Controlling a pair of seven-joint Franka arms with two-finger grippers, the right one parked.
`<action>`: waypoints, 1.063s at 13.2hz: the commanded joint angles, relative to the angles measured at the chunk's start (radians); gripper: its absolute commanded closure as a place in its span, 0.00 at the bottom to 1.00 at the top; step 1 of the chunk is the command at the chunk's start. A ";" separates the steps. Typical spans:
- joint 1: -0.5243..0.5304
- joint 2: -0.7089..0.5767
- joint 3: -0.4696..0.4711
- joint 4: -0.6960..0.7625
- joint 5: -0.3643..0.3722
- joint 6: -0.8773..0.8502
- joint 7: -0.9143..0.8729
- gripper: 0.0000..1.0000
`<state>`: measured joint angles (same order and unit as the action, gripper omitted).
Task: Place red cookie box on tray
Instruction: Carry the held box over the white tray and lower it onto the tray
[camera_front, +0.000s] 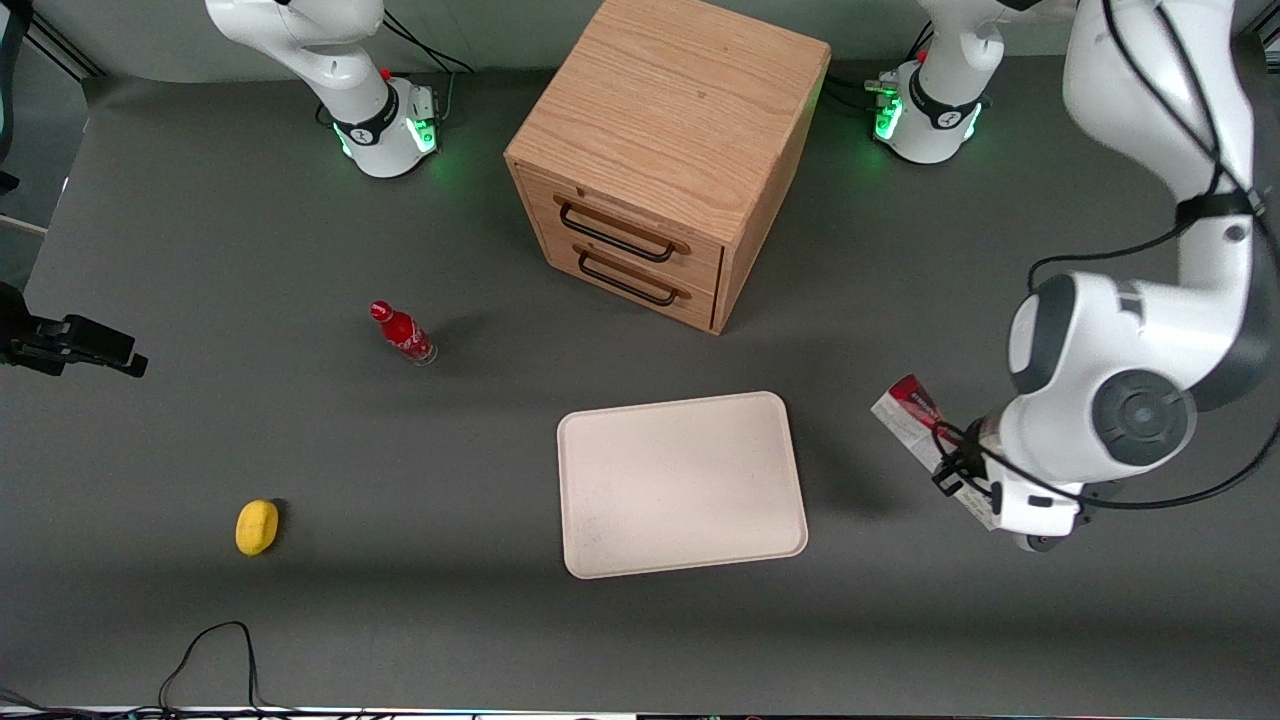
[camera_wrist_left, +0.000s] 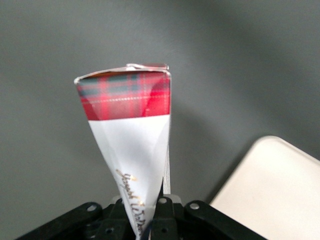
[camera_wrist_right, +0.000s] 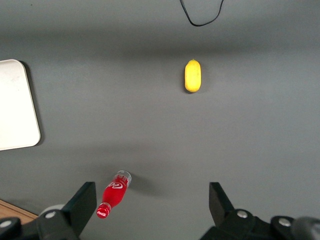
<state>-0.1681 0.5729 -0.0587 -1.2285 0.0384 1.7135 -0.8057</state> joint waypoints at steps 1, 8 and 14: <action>-0.014 0.022 -0.035 0.162 0.003 -0.118 0.193 1.00; -0.088 0.070 -0.165 0.248 -0.003 -0.063 0.402 1.00; -0.191 0.208 -0.165 0.135 0.021 0.076 0.188 1.00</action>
<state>-0.3577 0.7628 -0.2328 -1.0481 0.0412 1.7476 -0.5861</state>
